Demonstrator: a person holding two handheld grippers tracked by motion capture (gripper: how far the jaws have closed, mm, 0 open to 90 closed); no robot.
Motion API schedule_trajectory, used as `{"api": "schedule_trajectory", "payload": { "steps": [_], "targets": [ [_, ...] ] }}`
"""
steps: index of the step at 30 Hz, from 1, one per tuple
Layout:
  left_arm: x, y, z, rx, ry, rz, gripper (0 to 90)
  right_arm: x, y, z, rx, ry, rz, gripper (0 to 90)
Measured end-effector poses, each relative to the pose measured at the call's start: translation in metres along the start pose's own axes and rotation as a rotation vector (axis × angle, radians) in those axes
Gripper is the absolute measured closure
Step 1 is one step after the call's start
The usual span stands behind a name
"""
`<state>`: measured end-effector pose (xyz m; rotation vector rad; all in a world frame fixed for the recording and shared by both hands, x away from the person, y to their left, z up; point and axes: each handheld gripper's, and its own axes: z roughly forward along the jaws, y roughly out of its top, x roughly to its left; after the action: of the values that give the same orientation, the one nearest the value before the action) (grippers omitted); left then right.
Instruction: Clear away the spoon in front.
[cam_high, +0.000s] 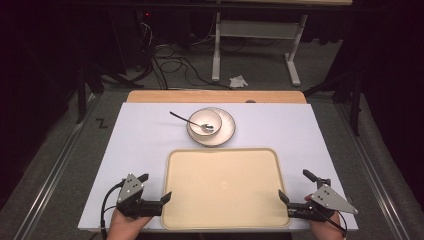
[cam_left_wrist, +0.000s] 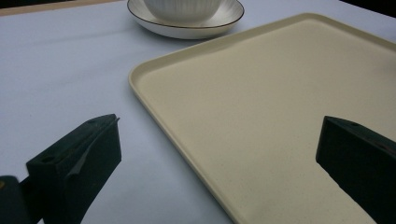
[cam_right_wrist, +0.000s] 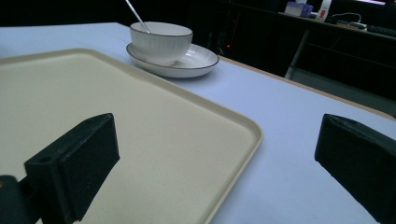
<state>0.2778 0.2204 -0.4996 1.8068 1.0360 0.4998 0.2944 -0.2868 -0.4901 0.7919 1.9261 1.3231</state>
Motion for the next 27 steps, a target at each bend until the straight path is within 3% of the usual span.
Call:
{"api": "schedule_trajectory", "payload": {
  "steps": [5,10,22,27],
  "targets": [
    [0.002,0.000,-0.003,0.008,0.010,-0.016,1.7,-0.004,-0.002,-0.001,-0.011,-0.001,0.018,0.5],
    [0.005,0.000,-0.008,-0.015,0.010,-0.019,2.6,-0.006,-0.003,-0.002,-0.002,-0.022,0.044,0.6],
    [0.008,0.001,-0.012,-0.030,0.005,-0.030,3.8,-0.004,-0.002,-0.001,0.002,-0.023,0.023,4.5],
    [0.007,0.001,-0.010,-0.024,0.003,-0.032,4.0,-0.004,-0.002,-0.001,0.003,-0.025,0.038,4.5]
  ]
}}
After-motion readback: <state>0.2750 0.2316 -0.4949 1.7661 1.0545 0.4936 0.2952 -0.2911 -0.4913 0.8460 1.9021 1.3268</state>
